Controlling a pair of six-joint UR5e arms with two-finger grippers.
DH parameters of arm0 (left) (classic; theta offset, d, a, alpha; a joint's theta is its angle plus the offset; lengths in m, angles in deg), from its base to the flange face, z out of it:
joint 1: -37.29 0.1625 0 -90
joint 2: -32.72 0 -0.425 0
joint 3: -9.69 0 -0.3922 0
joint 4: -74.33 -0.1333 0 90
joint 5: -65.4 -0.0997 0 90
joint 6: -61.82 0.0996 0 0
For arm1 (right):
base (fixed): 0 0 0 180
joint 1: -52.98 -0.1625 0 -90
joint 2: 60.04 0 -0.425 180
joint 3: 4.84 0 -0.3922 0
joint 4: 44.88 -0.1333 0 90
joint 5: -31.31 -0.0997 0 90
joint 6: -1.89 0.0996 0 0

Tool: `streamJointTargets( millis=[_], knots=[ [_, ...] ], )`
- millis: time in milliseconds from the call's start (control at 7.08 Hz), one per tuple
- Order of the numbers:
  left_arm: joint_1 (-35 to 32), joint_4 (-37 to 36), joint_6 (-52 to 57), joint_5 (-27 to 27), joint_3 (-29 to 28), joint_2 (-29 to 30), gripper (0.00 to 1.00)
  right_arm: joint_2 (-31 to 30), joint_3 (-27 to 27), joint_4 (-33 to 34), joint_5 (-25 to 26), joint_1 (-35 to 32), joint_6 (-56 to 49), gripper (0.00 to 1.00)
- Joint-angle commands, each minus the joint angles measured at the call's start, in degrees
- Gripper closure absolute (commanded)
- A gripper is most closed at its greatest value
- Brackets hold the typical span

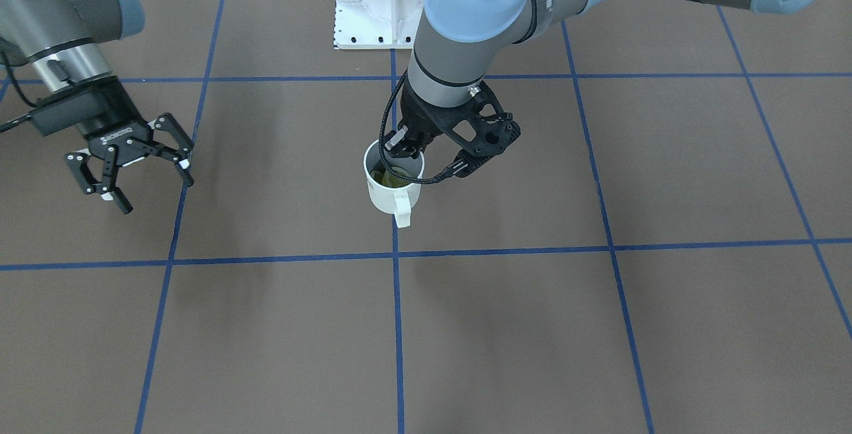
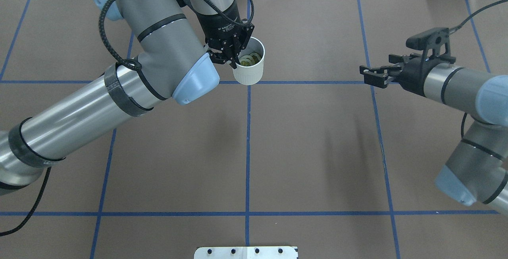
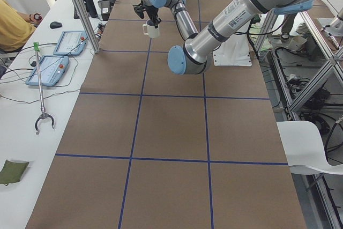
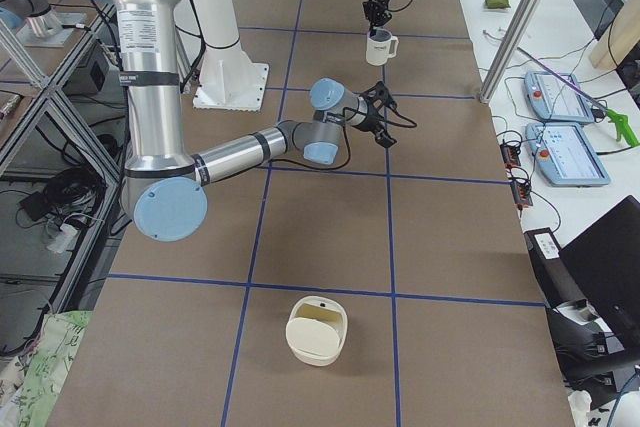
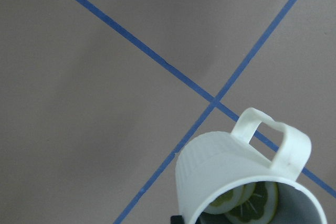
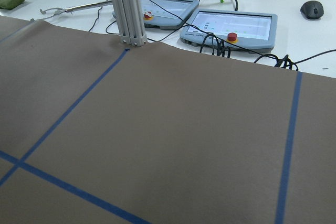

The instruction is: Left arm hands cup to right arm to dump lemon

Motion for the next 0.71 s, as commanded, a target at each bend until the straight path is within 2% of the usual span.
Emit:
streamJointTargets(
  millis=[0, 141, 283, 565],
  knots=[
    [0.56, 0.07, -2.04, 0.23, -1.38, 1.14, 1.0, 3.59, -0.46, 0.55, 15.21, 10.35, 0.09, 0.01],
    [0.64, 0.24, -4.48, -0.03, -1.56, 1.32, 1.0, 5.61, -0.11, 1.42, 23.72, 15.7, 0.09, 0.01],
    [0.56, 0.24, -7.38, -0.12, -3.04, 1.58, 1.0, 8.32, -0.02, 4.04, 29.03, 19.32, 0.09, 0.0],
    [0.64, 0.25, -9.77, 0.23, -4.55, 3.07, 1.0, 13.52, 0.33, 9.41, 34.24, 22.86, 0.09, 0.0]
  ],
)
